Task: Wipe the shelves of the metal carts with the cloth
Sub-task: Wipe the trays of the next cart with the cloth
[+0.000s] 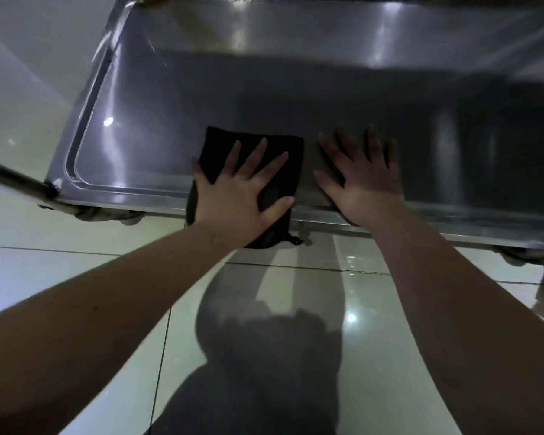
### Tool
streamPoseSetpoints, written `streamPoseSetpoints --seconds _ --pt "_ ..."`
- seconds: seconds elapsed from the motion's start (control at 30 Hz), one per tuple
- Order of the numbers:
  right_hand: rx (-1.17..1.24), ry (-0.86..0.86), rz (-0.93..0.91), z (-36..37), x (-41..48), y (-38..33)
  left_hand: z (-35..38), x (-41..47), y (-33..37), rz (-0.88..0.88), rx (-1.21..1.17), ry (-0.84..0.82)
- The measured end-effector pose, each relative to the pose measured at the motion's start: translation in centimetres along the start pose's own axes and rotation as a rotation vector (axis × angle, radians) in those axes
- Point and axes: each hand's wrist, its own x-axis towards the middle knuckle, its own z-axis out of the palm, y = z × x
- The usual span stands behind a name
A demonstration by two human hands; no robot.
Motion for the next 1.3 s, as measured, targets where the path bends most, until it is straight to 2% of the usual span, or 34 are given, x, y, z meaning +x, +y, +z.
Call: streamPoseSetpoints --seconds 0.17,0.27,0.43,0.63,0.8,0.93,1.07,1.2,1.3 --pt "-0.009 0.007 0.017 0.2 0.4 -0.2 -0.9 0.8 -8.1 -0.145 -0.076 -0.059" --pt "0.001 0.022 0.015 0.5 0.3 -0.5 -0.5 1.7 -5.9 -0.169 -0.043 -0.087" --pt "0.074 0.015 0.056 0.0 2.8 -0.4 0.4 3.1 0.0 -0.063 -0.059 -0.051" --pt "0.014 0.053 0.093 0.1 4.2 -0.9 0.0 6.2 -0.6 -0.015 -0.078 -0.085" --pt "0.031 0.077 0.081 0.2 3.8 -0.9 -0.9 13.5 0.9 -0.021 -0.094 -0.057" --pt "0.047 0.077 0.090 0.3 3.8 -0.7 -0.6 14.7 1.3 -0.008 -0.092 -0.028" --pt "0.061 0.089 0.099 0.2 3.8 -1.1 -0.6 12.8 -2.9 -0.058 -0.091 0.016" --pt "0.050 0.098 0.099 0.2 4.0 -1.3 -0.8 10.4 -10.9 -0.225 -0.116 0.031" --pt "0.038 0.097 0.104 0.2 3.9 -1.5 -0.9 9.2 -13.4 -0.243 -0.118 0.016"
